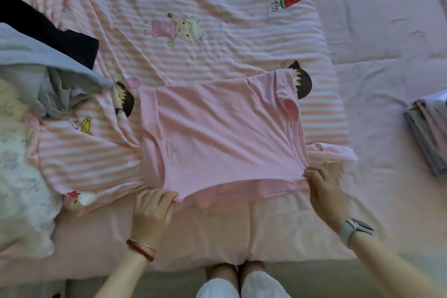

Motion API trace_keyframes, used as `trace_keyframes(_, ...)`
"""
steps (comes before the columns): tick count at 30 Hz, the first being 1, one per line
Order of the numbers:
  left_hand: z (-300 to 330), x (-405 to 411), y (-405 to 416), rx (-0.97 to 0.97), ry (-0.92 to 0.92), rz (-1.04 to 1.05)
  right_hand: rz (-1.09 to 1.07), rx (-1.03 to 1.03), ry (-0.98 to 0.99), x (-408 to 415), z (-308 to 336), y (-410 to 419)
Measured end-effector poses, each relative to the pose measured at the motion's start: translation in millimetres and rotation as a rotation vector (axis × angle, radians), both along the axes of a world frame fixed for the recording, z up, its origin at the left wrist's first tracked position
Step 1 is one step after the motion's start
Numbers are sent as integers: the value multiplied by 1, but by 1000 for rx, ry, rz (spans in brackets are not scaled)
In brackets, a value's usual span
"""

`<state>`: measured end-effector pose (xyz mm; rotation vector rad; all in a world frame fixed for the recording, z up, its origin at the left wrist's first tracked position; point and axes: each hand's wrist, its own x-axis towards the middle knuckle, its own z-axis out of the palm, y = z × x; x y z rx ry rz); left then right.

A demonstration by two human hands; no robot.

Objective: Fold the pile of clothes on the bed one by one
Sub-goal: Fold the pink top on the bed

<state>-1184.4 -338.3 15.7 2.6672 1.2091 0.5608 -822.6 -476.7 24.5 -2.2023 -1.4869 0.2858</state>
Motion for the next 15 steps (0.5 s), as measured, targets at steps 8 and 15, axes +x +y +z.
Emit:
trace_keyframes(8, -25, -1, -27, -462, 100, 250, -68, -280, -46, -8, -49, -28)
trace_keyframes(15, -42, -2, 7, -1256, -684, 1164, 2, -340, -110, -38, -48, 9)
